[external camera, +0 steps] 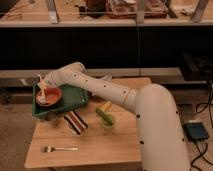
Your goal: Wipe red bowl with brush
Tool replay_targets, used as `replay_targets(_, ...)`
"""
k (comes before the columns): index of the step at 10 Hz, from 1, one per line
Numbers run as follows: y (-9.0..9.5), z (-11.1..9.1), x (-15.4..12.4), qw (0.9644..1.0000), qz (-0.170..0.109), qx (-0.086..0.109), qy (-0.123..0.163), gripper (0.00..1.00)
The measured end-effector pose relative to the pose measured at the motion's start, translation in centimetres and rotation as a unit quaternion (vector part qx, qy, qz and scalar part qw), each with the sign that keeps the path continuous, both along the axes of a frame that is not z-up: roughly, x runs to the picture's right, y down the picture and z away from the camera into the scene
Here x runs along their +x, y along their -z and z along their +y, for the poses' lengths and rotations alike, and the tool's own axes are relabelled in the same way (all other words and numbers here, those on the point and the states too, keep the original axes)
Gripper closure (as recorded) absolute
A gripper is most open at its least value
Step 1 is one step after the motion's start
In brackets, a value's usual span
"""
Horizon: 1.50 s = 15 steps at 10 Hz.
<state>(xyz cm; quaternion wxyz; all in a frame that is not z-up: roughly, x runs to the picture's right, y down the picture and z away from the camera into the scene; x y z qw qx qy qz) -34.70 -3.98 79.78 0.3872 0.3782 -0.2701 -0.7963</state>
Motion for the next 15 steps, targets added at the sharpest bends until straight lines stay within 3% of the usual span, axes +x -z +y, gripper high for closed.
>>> replay_targets(3, -0.8, 0.7, 2.9, 0.9999, 0.011, -0.008, -0.008, 1.00)
replay_targets(8, -5.3, -3.5, 8.1, 0.9973, 0.064, -0.004, -0.036, 1.00)
replay_targets(11, -6.1, -5.2, 6.9, 0.9965, 0.069, 0.000, -0.046, 1.00)
replay_targets(15, -3.4, -5.0, 2.3, 0.9985, 0.037, 0.002, -0.039, 1.00)
